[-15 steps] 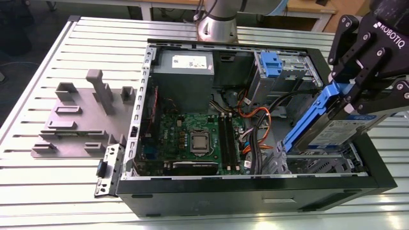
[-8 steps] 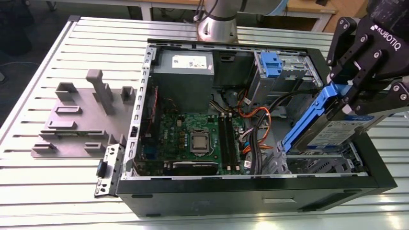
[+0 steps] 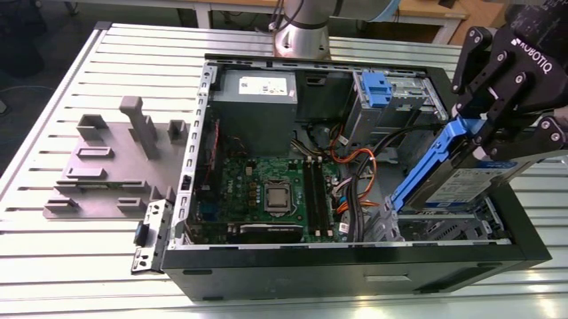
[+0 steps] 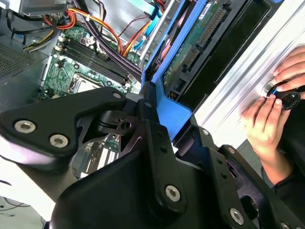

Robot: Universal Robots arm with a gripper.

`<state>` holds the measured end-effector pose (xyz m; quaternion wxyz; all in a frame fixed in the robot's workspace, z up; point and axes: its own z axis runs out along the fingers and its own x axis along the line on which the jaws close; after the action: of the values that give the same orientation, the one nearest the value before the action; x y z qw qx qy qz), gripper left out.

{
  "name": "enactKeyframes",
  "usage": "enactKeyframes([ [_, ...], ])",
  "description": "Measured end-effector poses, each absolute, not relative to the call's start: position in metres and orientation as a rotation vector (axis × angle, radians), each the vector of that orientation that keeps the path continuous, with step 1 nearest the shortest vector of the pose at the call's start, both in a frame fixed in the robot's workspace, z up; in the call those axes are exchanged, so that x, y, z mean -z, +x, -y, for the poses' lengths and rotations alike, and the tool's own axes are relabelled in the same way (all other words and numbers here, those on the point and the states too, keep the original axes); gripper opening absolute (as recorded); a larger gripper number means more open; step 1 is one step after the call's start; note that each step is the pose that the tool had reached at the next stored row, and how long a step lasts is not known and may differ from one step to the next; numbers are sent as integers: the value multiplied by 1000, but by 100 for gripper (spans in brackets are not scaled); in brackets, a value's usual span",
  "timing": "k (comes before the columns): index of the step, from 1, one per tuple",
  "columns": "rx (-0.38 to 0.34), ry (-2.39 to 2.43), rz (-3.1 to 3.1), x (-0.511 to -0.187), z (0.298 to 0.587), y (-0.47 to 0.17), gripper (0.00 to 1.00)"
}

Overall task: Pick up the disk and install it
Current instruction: 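Insert the disk into the insertion slot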

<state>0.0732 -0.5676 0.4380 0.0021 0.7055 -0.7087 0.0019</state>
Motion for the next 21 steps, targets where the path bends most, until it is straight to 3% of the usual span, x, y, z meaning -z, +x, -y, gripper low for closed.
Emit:
enactKeyframes([
  [21,5,2218,2228,-433,567,73,36],
])
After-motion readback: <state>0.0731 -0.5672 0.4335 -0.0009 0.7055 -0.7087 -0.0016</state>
